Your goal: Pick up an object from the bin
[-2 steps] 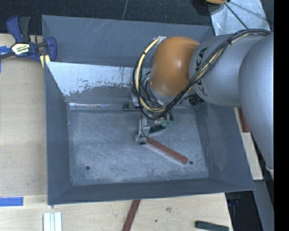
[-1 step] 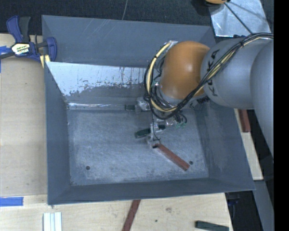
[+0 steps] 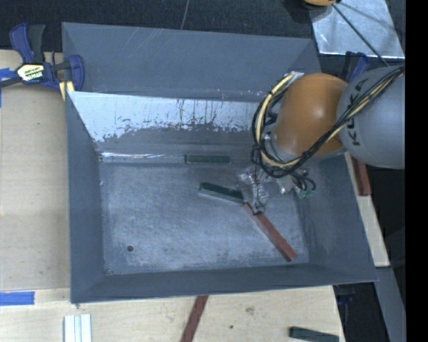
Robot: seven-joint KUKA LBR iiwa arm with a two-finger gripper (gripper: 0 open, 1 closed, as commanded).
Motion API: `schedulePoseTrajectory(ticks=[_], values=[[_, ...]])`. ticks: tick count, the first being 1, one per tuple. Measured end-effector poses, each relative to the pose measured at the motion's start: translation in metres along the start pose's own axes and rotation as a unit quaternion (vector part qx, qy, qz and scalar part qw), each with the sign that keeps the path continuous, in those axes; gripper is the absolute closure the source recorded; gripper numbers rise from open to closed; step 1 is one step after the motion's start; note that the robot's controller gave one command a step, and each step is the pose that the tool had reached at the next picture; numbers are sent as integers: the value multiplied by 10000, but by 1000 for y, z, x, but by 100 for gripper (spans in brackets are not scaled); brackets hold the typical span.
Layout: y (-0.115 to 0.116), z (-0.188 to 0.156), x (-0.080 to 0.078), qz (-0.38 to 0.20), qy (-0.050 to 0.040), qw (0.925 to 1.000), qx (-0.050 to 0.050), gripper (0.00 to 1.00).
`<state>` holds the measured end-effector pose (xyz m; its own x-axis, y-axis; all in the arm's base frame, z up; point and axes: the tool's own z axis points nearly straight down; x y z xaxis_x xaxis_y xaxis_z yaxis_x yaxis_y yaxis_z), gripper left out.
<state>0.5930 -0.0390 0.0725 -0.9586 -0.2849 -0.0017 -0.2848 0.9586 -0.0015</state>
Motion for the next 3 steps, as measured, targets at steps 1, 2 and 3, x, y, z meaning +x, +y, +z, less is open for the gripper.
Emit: schedulePoseTrajectory(ticks=[1,2,3], values=[[1,1,0,4,-15,10000,-4,0],[1,1,0,5,-13,10000,-5,0],[47,0,-34,1014,-40,9948,-5,100]])
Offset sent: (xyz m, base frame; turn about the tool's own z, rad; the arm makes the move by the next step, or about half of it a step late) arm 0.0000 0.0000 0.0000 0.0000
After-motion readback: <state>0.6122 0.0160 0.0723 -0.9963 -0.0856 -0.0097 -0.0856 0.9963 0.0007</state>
